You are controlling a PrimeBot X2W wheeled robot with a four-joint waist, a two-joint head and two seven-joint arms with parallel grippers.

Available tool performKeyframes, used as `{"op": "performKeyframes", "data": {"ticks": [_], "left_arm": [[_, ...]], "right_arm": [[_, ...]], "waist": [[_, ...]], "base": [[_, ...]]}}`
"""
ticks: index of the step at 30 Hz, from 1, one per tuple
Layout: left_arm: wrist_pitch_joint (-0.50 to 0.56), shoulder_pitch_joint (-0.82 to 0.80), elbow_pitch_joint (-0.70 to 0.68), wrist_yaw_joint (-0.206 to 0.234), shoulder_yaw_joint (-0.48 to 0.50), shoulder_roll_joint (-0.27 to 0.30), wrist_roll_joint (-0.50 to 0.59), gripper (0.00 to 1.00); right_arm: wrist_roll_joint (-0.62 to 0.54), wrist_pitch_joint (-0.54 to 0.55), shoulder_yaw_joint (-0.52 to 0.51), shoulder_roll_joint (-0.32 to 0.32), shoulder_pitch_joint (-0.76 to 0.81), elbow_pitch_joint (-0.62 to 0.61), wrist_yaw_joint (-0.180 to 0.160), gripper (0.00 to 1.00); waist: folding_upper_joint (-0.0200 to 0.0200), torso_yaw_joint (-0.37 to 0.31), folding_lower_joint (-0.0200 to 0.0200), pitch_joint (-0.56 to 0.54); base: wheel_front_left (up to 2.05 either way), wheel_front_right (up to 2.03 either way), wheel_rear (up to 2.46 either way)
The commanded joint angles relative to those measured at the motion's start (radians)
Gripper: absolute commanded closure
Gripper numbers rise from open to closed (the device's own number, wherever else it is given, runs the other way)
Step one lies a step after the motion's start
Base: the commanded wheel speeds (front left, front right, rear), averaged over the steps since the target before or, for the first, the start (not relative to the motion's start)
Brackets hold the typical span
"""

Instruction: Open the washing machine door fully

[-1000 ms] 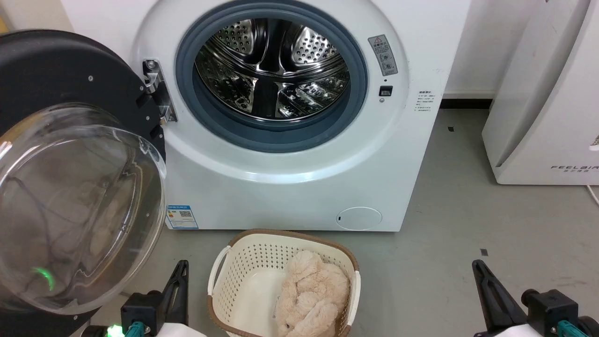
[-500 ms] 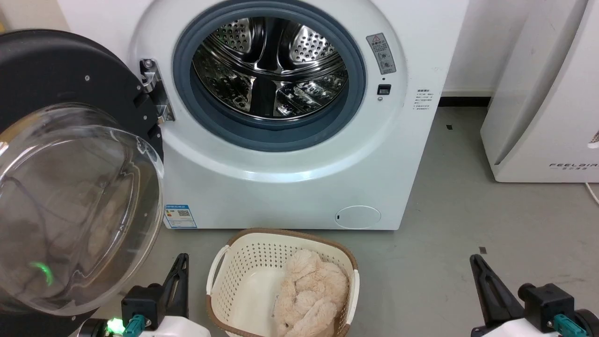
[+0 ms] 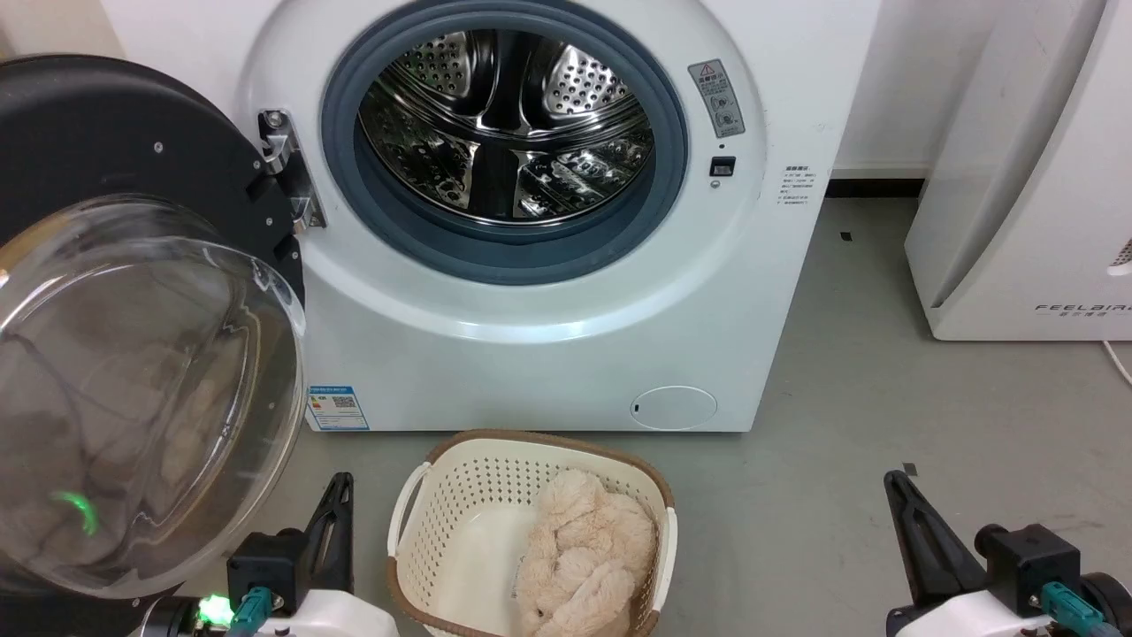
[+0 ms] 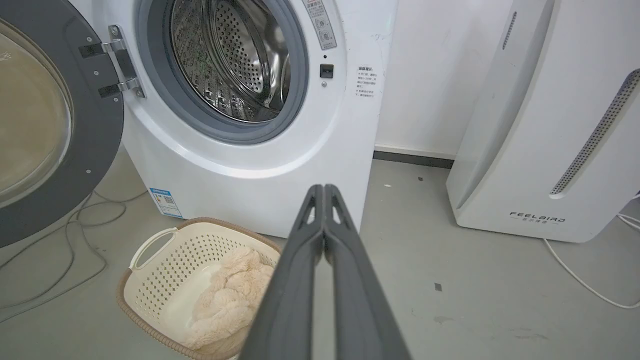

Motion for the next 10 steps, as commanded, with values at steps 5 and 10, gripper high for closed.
{"op": "performKeyframes", "data": {"ticks": [5,10], "left_arm": [[0.009,-0.023,-0.008,-0.014,0.012,-0.013,0.018,1.0],[0.015,-0.027,-0.011,-0.02,0.02,-0.021,0.028,1.0]], "right_arm": [[-0.008,0.005,0.004,0.002,-0.022,0.007,0.001,1.0],[-0.011,0.008,0.006,0.002,-0.03,0.01,0.001,1.0]], "waist": [[0.0,-0.002,0.0,0.001],[0.0,-0.003,0.0,0.003]], "base": [[0.0,0.0,0.0],[0.0,0.0,0.0]]}}
